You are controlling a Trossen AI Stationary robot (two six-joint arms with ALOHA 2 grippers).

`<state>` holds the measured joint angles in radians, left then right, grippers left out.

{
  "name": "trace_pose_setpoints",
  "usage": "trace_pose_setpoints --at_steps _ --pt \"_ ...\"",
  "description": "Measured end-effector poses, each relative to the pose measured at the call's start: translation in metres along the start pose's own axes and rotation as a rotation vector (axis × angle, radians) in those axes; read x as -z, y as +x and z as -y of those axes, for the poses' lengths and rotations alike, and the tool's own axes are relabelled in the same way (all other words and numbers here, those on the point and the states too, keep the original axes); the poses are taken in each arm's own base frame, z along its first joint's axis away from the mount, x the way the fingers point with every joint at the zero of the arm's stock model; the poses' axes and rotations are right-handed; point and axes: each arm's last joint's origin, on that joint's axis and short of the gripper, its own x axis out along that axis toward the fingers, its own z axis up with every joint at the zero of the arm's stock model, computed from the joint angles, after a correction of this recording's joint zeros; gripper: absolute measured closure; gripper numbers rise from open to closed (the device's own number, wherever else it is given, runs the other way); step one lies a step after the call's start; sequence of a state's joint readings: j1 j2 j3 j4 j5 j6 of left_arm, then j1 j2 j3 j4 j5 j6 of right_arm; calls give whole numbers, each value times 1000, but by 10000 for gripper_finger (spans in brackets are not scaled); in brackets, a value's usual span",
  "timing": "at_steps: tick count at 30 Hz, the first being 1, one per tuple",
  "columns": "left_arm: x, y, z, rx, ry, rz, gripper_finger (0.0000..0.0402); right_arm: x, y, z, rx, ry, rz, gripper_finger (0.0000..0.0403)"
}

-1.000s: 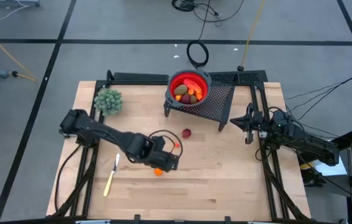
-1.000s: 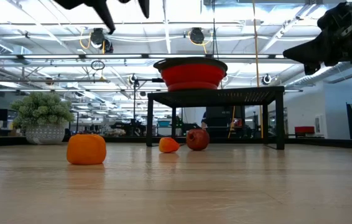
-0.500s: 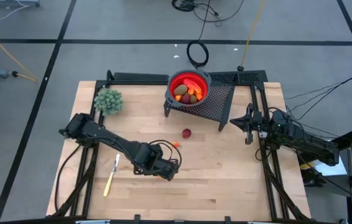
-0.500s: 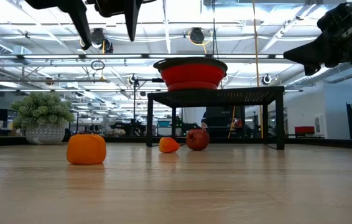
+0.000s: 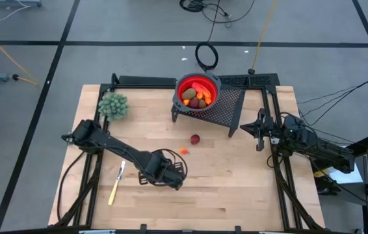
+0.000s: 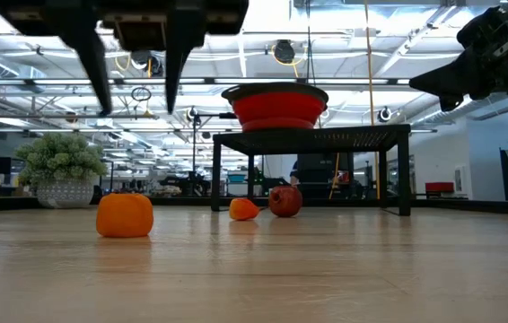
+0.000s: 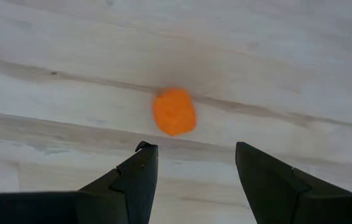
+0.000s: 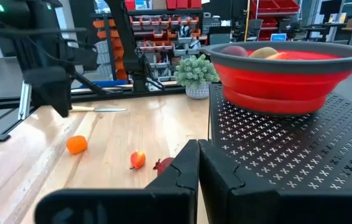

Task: Pick & Place Fruit
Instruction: Put the orange into the red strainer bowl on the shelf

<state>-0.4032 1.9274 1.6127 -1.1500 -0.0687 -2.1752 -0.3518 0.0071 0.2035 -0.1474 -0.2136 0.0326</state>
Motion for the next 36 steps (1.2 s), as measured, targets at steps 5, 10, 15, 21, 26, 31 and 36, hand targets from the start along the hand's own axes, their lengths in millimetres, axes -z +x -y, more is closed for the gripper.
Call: trace_pose_setpoints --at_steps 5,10,15,21,26,31,36 --pt "1 20 -5 -4 -35 -18 187 0 0 0 0 0 0 403" --pt "-4 41 -10 -5 -71 -16 187 0 0 0 0 0 0 403" --pt "-8 58 -13 15 -73 -34 187 0 0 0 0 0 0 403" --pt "-12 70 -15 27 -84 -49 182 0 0 0 0 0 0 403" --pt "-13 71 -15 13 -83 -60 153 0 0 0 0 0 0 403" --pt "-16 71 -14 14 -85 -57 125 0 0 0 1 -1 0 403" --pt "-20 71 -11 13 -63 -54 118 0 0 0 1 -3 0 403"
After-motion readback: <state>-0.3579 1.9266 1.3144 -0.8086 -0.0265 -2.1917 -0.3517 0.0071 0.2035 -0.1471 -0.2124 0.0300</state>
